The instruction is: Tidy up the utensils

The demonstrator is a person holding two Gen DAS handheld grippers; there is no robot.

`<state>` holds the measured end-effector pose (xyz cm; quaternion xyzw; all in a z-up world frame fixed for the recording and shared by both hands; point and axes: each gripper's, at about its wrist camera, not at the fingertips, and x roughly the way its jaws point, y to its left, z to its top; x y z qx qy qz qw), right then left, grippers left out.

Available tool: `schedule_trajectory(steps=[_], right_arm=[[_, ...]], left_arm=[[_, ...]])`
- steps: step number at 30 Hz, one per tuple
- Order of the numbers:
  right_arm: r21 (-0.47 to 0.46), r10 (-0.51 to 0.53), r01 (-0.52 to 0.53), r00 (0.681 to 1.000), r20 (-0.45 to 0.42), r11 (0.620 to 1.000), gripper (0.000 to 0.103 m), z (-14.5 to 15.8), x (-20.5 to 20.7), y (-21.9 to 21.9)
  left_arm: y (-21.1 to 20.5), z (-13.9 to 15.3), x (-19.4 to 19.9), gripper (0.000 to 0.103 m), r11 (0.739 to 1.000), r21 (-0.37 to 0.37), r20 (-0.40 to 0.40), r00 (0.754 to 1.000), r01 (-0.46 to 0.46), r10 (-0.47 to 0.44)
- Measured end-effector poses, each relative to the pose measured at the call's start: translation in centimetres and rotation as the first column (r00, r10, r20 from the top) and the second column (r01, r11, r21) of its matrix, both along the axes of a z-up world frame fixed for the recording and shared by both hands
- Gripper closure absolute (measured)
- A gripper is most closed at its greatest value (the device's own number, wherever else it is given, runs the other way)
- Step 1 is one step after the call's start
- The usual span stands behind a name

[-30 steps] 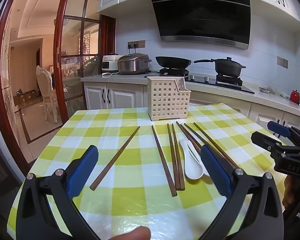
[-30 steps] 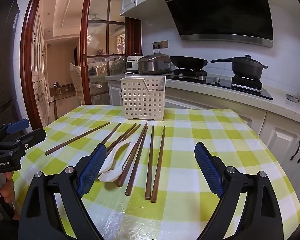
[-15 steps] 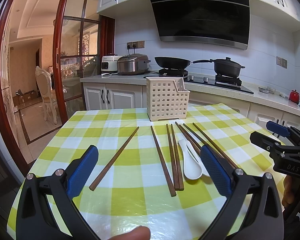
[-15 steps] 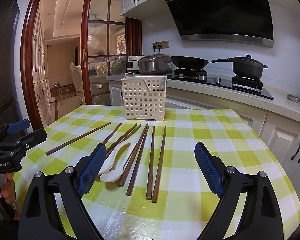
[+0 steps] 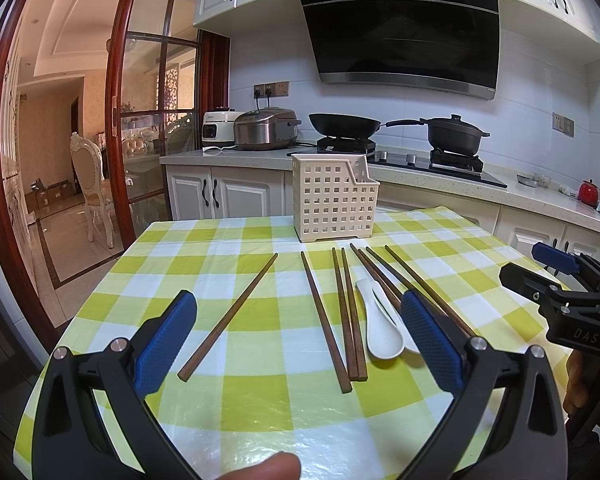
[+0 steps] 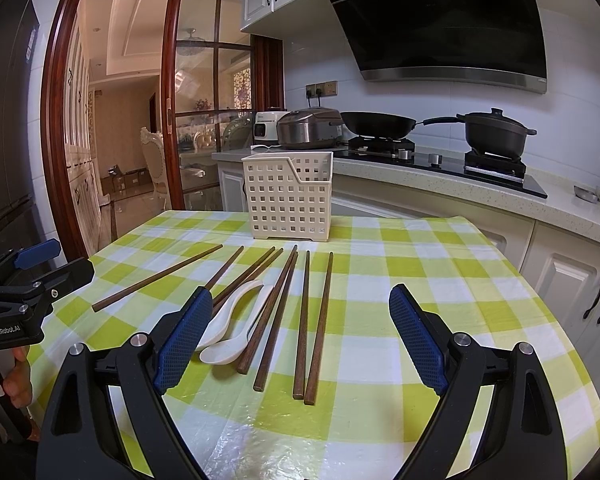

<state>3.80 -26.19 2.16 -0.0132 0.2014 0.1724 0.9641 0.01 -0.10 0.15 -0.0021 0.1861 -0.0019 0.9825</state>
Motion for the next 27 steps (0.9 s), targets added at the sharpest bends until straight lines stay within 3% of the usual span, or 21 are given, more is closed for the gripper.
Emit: schedule_trajectory(steps=[27], right_arm=[[0.004, 0.001, -0.001, 1.0, -0.003, 1.0, 0.019, 0.01, -0.05, 0.37]], left_arm=[[0.0, -0.02, 0.0, 0.004, 1.0, 0.0, 0.0, 1.0, -0.001, 0.001]])
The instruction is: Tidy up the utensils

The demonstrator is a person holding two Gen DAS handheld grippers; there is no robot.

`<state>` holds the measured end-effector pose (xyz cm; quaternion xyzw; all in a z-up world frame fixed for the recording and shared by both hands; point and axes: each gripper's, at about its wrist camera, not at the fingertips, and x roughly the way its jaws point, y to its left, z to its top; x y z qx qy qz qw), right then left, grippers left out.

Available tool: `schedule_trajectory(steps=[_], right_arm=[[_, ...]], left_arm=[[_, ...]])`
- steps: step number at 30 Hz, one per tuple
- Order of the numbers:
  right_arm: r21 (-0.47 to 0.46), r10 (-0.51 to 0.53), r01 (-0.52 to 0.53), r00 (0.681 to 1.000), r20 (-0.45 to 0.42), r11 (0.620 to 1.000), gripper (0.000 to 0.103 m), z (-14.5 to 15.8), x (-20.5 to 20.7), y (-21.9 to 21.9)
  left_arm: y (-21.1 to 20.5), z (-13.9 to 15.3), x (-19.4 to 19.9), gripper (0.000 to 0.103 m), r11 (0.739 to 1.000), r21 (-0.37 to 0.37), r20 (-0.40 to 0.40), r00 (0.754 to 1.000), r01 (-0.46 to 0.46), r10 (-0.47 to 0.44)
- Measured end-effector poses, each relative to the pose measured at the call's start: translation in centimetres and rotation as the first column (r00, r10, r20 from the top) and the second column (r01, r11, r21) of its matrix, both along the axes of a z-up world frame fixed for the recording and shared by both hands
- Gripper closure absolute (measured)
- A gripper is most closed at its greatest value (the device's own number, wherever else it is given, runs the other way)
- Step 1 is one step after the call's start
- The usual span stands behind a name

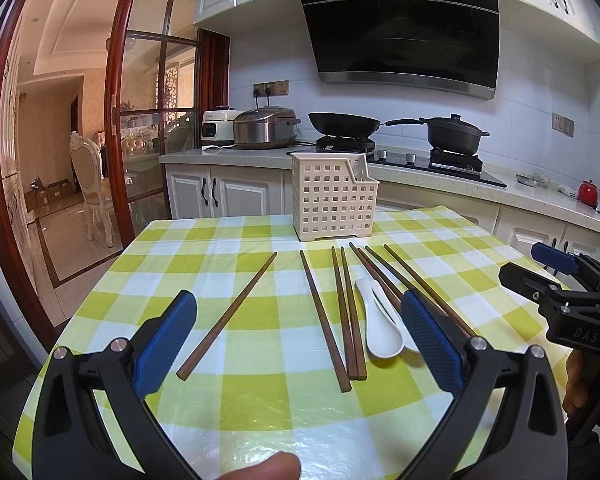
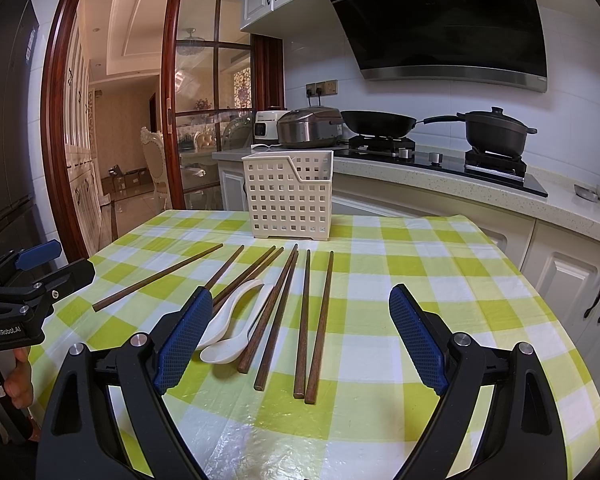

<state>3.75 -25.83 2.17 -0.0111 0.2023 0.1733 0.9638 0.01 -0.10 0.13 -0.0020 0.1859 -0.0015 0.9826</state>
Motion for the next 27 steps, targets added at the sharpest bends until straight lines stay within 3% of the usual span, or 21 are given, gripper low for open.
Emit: schedule_trajectory(steps=[23, 27], right_arm=[[-0.005, -0.005, 0.005, 1.0, -0.011, 1.0, 0.019, 0.7, 0.1, 0.2], [-0.033, -0.032, 0.029, 0.997, -0.069, 0.999, 0.019, -1.0, 1.4, -0.1]], left_arm=[[0.1, -0.1, 0.1, 0.004, 1.0, -0.002, -0.003, 1.0, -0.004, 0.004], [0.6, -0.5, 0.6, 0.004, 1.0, -0.021, -0.034, 0.999, 0.003, -0.003]])
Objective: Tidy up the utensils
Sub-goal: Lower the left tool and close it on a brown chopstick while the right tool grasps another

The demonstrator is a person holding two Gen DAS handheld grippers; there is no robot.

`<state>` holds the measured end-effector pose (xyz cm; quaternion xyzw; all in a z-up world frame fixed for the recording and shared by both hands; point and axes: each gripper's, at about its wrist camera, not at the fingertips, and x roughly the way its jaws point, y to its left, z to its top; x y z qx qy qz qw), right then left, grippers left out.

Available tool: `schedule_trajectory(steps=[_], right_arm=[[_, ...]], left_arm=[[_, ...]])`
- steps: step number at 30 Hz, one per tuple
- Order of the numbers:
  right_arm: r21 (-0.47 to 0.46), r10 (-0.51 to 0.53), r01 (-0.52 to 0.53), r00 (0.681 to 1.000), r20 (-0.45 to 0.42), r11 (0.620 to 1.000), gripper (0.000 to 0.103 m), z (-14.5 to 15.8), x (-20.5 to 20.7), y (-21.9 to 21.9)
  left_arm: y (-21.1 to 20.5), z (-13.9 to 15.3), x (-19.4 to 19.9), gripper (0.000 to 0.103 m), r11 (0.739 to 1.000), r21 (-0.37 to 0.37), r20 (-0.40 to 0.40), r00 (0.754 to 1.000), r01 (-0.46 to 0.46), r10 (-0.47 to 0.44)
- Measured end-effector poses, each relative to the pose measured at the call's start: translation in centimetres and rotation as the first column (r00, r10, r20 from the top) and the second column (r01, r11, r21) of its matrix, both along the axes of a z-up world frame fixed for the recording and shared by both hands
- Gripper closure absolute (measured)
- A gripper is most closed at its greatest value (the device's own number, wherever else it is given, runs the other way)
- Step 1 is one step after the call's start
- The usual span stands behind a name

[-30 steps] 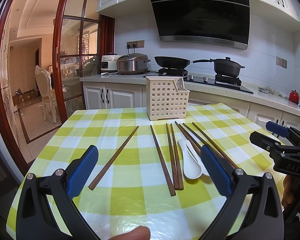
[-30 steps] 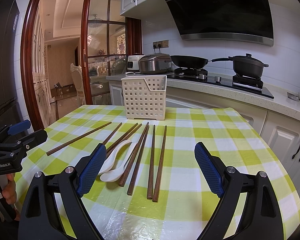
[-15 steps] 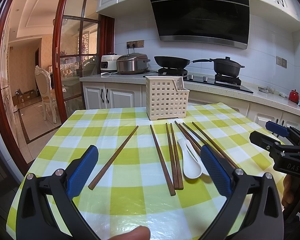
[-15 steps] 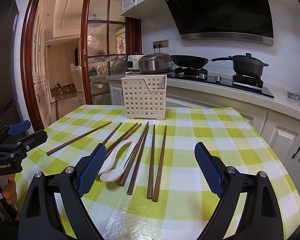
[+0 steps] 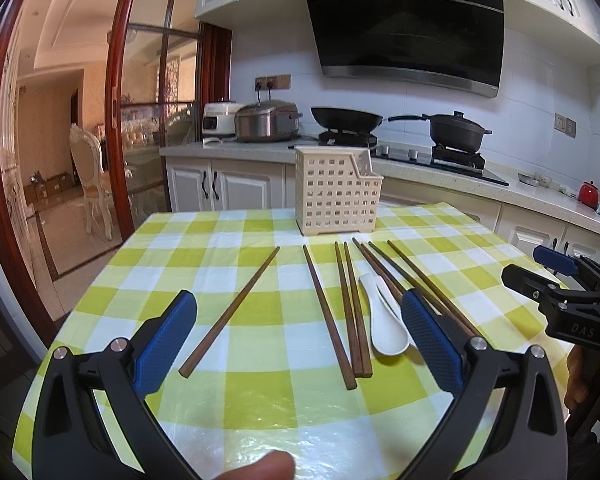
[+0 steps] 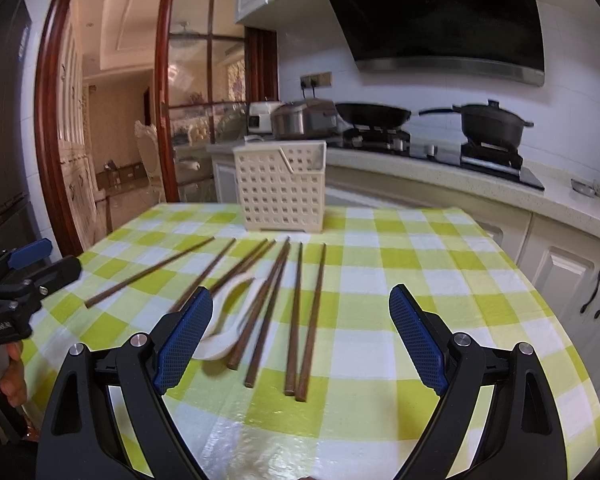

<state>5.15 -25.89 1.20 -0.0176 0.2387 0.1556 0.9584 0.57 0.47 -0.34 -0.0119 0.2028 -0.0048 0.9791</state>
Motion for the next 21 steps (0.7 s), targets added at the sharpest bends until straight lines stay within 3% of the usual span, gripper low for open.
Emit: schedule_trajectory(steps=[4, 7, 15, 16, 19, 21], right_arm=[[-0.009, 0.005, -0.006, 0.991, -0.134, 1.0, 0.019, -1.4, 2.3, -0.3], [0.005, 0.017, -0.016, 0.976, -0.217, 1.0, 0.019, -2.1, 4.1, -0.9], [0.039, 0.025, -0.013, 0.95, -0.31, 0.999, 0.021, -2.1, 9.7, -1.6], [0.031, 0.02, -0.01, 0.946, -0.325, 0.999, 0.023, -2.4, 10.4, -1.5], [0.019, 0.018, -0.012, 0.926, -0.377, 1.0, 0.028, -3.4, 12.6, -0.9], [0.011, 0.017, -0.013, 0.917, -0.4, 1.0, 0.034, -4.0, 13.7, -0.5]], left_arm=[[1.0, -0.4, 0.6, 0.004, 0.999, -0.049, -0.02, 1.0, 0.018, -0.019], [1.6, -0.7, 1.4, 0.004, 1.0, -0.024, -0.059, 0.998, 0.015, -0.016], [4.3, -0.3, 5.1, 0.005, 0.999, -0.036, -0.16, 0.987, 0.013, -0.018], [4.5, -0.3, 5.7, 0.008, 0.999, -0.034, -0.172, 0.985, 0.014, -0.02], [5.4, -1.0, 8.3, 0.032, 0.998, -0.028, -0.241, 0.969, 0.05, -0.055], [6.0, -1.6, 10.0, 0.04, 0.998, -0.031, -0.286, 0.956, 0.062, -0.068]])
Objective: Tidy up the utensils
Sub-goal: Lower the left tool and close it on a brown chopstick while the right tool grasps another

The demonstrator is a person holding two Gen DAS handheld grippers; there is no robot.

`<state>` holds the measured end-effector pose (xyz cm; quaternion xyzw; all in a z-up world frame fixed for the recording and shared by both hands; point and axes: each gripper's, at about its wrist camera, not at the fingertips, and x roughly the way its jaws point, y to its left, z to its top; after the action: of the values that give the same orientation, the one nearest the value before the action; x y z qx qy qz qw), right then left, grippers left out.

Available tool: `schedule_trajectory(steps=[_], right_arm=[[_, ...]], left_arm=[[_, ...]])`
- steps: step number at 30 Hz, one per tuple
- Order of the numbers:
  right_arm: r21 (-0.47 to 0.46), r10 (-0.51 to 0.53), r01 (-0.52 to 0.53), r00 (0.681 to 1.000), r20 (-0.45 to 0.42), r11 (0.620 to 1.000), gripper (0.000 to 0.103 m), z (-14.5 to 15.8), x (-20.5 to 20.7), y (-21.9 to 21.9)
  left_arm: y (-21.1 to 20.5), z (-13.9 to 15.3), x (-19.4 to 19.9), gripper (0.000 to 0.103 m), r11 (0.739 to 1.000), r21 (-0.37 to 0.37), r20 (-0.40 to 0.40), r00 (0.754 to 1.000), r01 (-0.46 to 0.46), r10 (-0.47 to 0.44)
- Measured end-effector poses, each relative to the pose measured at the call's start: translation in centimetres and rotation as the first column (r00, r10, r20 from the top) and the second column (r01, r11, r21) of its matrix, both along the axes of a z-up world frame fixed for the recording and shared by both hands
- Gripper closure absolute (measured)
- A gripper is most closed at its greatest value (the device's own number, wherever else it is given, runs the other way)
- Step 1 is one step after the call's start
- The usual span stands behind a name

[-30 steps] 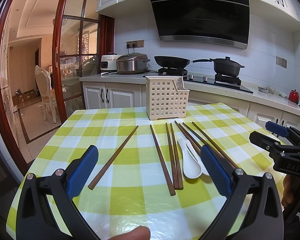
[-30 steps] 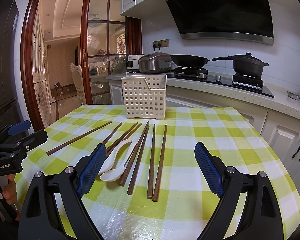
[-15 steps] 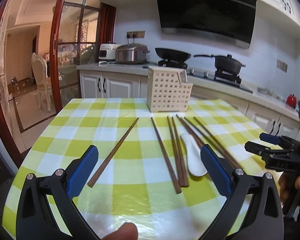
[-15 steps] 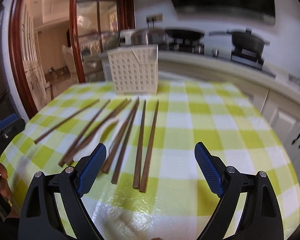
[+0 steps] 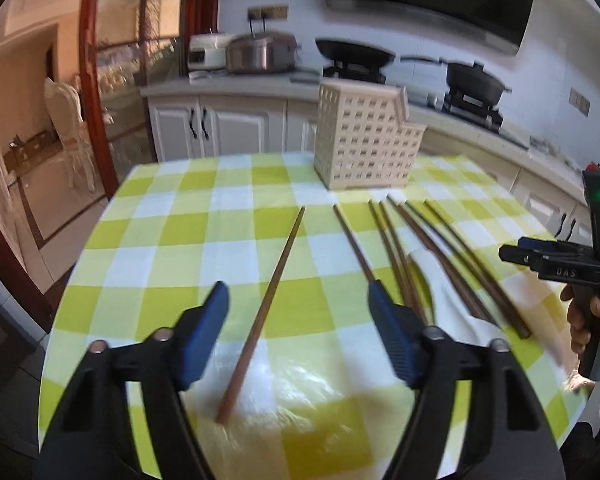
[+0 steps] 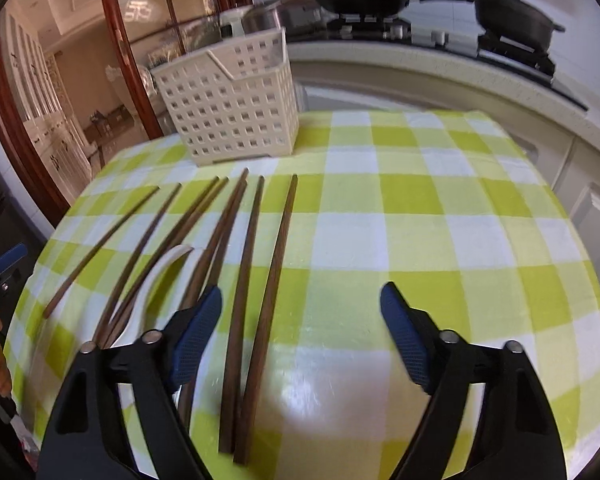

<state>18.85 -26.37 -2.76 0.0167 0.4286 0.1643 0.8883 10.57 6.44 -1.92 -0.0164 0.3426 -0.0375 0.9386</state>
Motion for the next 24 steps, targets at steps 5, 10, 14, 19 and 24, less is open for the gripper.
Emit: schedule_trajectory(steps=[5, 10, 14, 19, 24], right_arm=[[-0.04, 0.009, -0.011, 0.999, -0.041, 0.999, 0.037, -0.8, 2.2, 1.0], [-0.082, 0.036, -0.041, 0.997, -0.066, 0.996, 0.042, -1.1, 3.8, 2.0], [-0.116, 0.043, -0.052, 0.996, -0.077, 0.992, 0.048, -1.2, 4.8, 2.6], [-0.153, 0.049, -0.064, 0.994, -0.098, 0.986, 0.061, -1.9, 5.6, 3.4], [-0.172, 0.054, -0.068, 0.995, -0.082, 0.983, 0.061, -1.9, 5.6, 3.8]], left_arm=[[0.8, -1.2, 4.6, 0.054, 0.999, 0.027, -0.093, 0.995, 0.047, -0.045], [1.2, -2.4, 8.8, 0.064, 0.996, 0.037, -0.162, 0.984, 0.084, -0.077], [1.0, -3.5, 10.8, 0.067, 0.994, 0.037, -0.198, 0.976, 0.104, -0.094], [0.8, -4.1, 11.7, 0.072, 0.992, 0.035, -0.212, 0.971, 0.119, -0.109], [0.7, -4.5, 12.0, 0.078, 0.992, 0.038, -0.224, 0.968, 0.124, -0.113]])
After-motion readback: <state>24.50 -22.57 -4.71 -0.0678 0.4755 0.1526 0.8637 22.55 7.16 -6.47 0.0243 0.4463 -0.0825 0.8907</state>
